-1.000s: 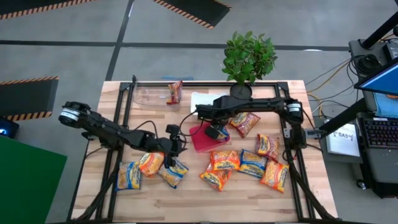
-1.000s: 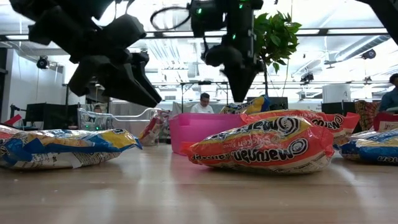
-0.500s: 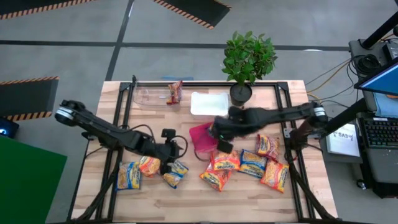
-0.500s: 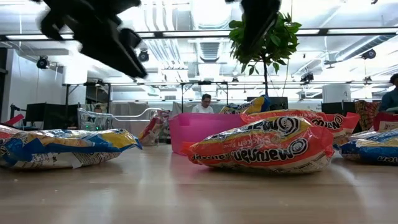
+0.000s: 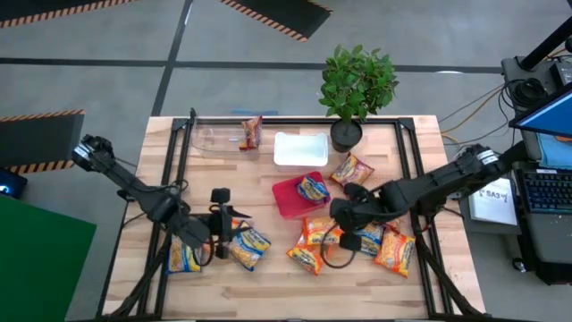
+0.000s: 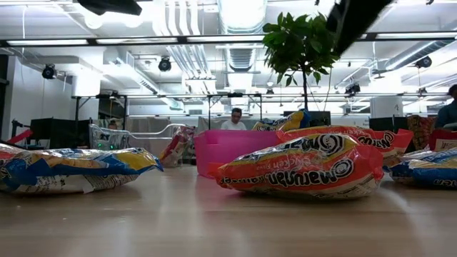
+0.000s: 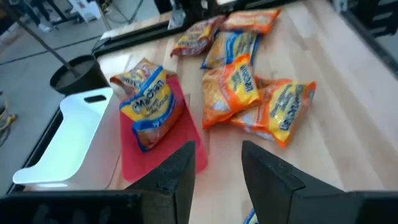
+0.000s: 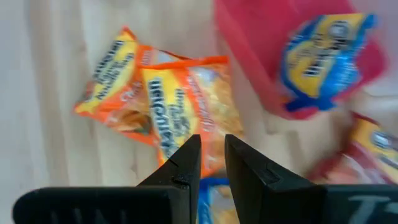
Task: Sort Maruchan noodles
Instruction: Put the orange noodle pack into the white bin
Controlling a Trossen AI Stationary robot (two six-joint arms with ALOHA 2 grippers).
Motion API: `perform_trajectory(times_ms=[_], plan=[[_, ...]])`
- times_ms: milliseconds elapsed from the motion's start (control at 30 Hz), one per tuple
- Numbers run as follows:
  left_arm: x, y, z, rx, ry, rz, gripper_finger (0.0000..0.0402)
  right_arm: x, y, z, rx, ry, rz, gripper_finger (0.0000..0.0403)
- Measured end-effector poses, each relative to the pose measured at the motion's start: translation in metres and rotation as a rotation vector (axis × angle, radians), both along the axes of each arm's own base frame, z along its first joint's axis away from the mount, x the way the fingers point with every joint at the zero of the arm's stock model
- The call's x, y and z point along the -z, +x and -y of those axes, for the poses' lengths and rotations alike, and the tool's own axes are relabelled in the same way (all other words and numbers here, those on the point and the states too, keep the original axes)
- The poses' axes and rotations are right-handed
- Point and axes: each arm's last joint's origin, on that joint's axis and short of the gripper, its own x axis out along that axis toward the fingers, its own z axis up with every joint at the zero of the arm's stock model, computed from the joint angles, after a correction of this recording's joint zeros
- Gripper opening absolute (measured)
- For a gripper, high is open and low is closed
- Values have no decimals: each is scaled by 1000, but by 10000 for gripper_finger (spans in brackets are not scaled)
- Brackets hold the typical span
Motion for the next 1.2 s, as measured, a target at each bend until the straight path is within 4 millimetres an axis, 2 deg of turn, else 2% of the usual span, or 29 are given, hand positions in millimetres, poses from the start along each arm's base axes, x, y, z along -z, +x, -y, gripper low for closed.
perform_trajectory(times_ms=[100, 233, 433, 533, 1000, 1200], plan=[[-2, 1, 0, 1, -10, 25, 113, 16, -3, -5, -20, 51, 49, 74], [1, 3, 2, 13, -2, 51, 113, 31, -4, -7, -42, 130, 74, 110], [4, 5, 2, 27, 61, 40, 113, 54, -5, -15, -163, 66, 43, 177], [2, 6, 1, -1, 88, 62, 113, 62, -1, -19, -196, 23, 47, 197], [0, 6, 1, -19, 63, 84, 113, 103, 33, -36, -164, -51, -45, 194], [-2, 6, 1, -27, 42, 92, 113, 121, 40, -39, -124, -61, -97, 193]])
